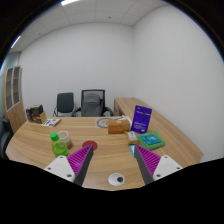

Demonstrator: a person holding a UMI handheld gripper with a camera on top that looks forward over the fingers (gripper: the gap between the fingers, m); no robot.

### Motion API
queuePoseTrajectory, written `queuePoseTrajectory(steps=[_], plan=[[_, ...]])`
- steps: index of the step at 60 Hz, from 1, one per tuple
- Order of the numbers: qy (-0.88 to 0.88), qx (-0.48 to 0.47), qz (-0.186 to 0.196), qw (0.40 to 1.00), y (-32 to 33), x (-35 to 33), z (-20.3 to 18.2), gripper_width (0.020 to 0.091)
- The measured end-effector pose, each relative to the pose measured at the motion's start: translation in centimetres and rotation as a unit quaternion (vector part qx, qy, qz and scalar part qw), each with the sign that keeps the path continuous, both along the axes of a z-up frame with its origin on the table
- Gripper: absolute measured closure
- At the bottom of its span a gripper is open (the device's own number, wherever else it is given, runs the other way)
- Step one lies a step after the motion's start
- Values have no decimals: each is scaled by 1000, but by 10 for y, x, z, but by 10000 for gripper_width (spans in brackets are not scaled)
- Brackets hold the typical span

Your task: Pour water

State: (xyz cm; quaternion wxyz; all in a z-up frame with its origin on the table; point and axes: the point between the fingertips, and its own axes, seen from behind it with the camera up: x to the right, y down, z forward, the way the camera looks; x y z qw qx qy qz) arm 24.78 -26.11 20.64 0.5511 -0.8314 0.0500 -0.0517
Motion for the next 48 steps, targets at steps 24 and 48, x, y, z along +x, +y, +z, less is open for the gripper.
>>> queuePoseTrajectory(steps=[24,48], plan=[[3,-1,175,985,11,-165,-115,247],[6,64,162,985,114,-197,-133,440]])
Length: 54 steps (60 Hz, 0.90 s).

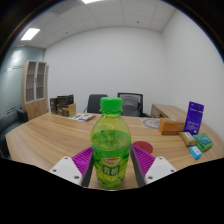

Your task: Pour water

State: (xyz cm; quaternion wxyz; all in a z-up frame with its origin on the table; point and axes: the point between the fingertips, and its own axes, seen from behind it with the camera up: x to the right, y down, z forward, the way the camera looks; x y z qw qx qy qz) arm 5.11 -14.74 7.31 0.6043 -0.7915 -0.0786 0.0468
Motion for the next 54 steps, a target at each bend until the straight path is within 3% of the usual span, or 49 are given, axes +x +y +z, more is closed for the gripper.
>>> queuePoseTrajectory(steps=[3,8,20,31,44,54], plan=[[12,2,7,1000,5,-6,-1,588],[9,7,-6,1000,7,-2,0,602],[-7,7,-14,1000,8,-4,-1,737],[-74,-19,-1,997,9,1,-3,738],[-226,-56,2,973,35,72,11,737],[-392,-54,46,917,81,103,26,737]])
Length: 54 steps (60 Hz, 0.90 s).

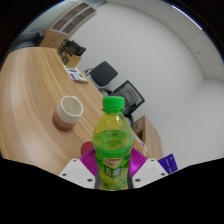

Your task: Pour water

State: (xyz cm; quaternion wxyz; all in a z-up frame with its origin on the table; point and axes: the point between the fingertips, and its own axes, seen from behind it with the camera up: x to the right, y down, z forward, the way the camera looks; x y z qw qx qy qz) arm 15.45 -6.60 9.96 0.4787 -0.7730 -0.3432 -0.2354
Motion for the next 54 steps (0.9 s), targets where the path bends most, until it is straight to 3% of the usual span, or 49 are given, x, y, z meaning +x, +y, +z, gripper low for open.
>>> queuePoseTrajectory(steps=[12,30,41,54], plan=[[-190,4,80,979,52,-11,15,737],[-432,33,152,888,94,-42,15,740],[-518,31,176,836,102,-47,10,738],[-475,32,172,862,97,-49,17,737]])
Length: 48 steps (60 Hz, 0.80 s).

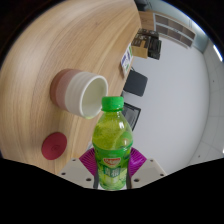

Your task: Pour water

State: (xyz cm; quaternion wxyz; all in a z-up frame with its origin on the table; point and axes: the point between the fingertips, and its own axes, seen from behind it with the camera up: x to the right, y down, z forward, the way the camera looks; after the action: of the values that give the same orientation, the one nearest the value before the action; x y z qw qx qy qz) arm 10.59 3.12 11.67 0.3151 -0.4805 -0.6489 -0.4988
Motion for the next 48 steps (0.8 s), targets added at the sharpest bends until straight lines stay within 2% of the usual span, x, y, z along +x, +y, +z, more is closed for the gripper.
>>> queuePoseTrajectory(steps=[12,21,29,35,43,48], plan=[[245,-33,-83,965,-20,9,11,736],[442,-70,-129,885,-26,7,17,736],[606,-106,-150,774,-28,7,17,730],[689,-121,-153,698,-27,17,14,731],[759,-125,-152,620,-23,18,6,732],[778,-124,-155,595,-20,18,-5,731]])
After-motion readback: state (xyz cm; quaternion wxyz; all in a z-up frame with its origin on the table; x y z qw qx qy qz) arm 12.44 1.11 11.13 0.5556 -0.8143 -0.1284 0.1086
